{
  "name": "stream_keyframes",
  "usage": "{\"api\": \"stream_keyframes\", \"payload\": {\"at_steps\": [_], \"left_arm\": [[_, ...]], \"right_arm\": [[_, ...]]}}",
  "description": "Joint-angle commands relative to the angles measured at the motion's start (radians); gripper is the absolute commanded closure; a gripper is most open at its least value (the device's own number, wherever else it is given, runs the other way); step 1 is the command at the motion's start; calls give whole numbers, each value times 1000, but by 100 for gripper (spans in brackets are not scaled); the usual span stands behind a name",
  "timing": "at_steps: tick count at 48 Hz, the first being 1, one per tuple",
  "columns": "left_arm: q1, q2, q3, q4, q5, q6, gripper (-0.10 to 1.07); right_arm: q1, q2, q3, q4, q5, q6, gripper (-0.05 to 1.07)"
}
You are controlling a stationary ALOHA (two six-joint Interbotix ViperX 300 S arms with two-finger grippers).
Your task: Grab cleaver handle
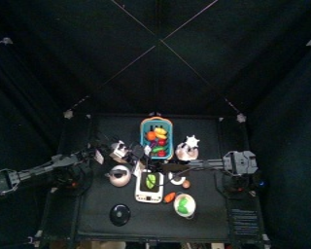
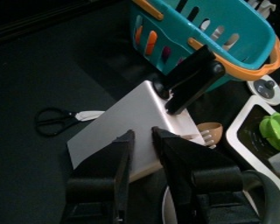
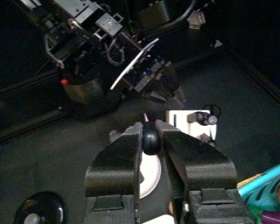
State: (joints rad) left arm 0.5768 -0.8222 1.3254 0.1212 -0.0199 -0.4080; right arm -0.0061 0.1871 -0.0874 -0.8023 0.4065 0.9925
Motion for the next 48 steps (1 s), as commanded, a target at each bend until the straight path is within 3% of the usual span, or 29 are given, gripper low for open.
{"api": "stream_keyframes", "payload": {"at_steps": [1,16,34,48], "left_arm": [[-2,-17,-26,9,-9,2,29],[-12,-129,-38,29,-9,2,29],[-115,-195,-61,77,-9,3,29],[-183,-195,-71,97,-52,5,29]], "right_arm": [[-2,-58,5,-2,-21,2,51],[-11,-124,98,-2,-127,2,51],[-86,-247,293,49,-385,2,51],[-115,-304,379,54,-408,-6,51]]}}
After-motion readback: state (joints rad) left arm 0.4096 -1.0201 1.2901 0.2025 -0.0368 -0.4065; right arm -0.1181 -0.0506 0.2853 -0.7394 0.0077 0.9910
